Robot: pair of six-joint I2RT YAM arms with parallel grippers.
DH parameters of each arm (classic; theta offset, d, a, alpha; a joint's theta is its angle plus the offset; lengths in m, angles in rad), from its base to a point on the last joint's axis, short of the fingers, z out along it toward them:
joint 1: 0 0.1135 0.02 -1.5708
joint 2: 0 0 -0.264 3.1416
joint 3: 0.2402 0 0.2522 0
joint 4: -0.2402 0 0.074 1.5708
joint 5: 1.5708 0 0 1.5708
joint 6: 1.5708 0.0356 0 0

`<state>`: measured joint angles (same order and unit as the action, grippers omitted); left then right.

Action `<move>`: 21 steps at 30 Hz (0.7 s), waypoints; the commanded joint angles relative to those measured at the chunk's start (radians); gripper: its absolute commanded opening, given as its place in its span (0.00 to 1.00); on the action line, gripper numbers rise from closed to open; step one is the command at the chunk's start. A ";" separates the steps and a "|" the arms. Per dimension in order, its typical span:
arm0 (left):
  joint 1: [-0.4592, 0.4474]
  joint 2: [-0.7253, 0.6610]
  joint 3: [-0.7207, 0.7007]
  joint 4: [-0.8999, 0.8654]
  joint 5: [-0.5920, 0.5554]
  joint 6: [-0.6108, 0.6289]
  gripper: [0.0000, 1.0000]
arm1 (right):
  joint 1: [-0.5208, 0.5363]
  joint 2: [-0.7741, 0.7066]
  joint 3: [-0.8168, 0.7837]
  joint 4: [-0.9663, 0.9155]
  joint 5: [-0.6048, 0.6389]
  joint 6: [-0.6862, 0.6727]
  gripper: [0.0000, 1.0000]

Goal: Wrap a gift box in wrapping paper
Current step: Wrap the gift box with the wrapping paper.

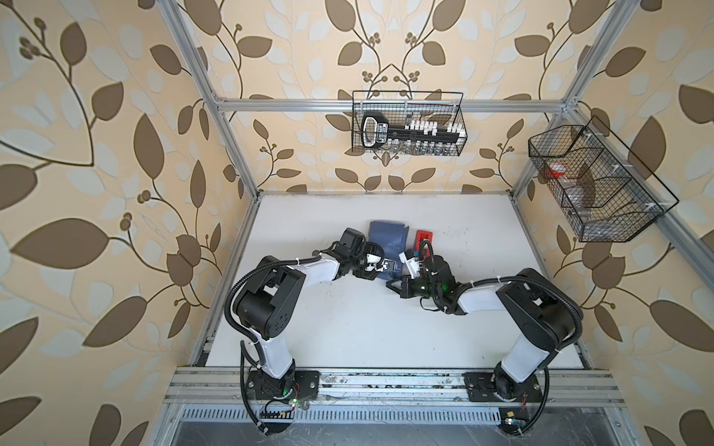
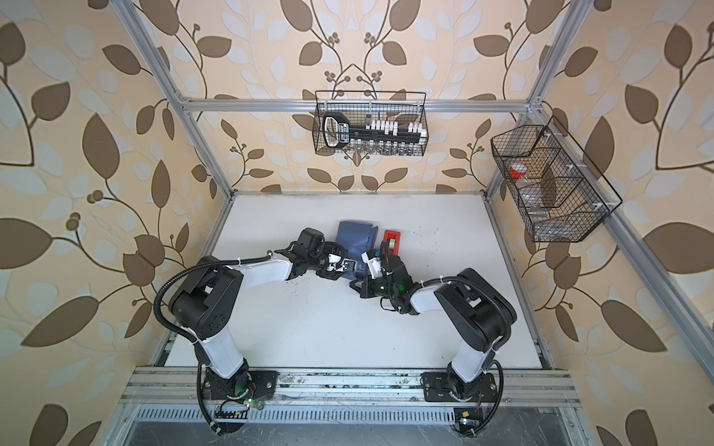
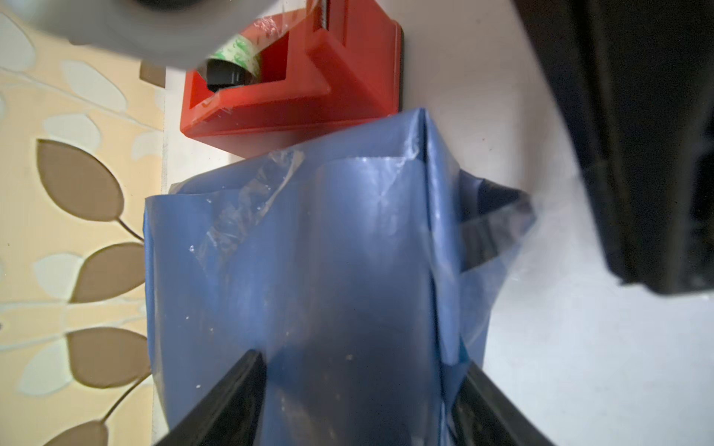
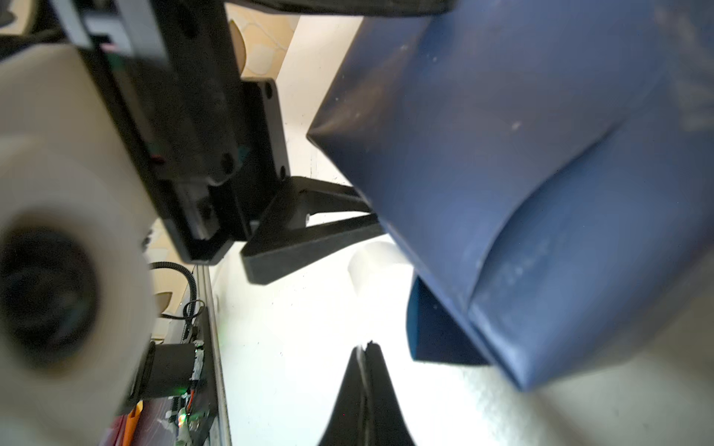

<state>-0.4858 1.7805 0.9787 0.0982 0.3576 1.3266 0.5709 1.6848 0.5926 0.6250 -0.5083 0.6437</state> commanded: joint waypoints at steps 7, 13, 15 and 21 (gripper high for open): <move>-0.008 0.057 -0.026 -0.184 -0.042 -0.028 0.74 | -0.144 -0.117 0.053 0.027 -0.090 0.050 0.00; -0.008 0.059 -0.025 -0.183 -0.045 -0.029 0.74 | -0.148 -0.008 0.138 0.022 -0.118 0.025 0.00; -0.009 0.060 -0.025 -0.183 -0.045 -0.026 0.74 | -0.133 0.028 0.146 0.051 -0.116 0.037 0.00; -0.009 0.065 -0.023 -0.184 -0.046 -0.027 0.74 | -0.051 0.110 0.165 0.106 -0.125 0.064 0.00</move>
<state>-0.4858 1.7805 0.9794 0.0971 0.3580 1.3254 0.4931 1.7710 0.7361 0.6788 -0.6102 0.6918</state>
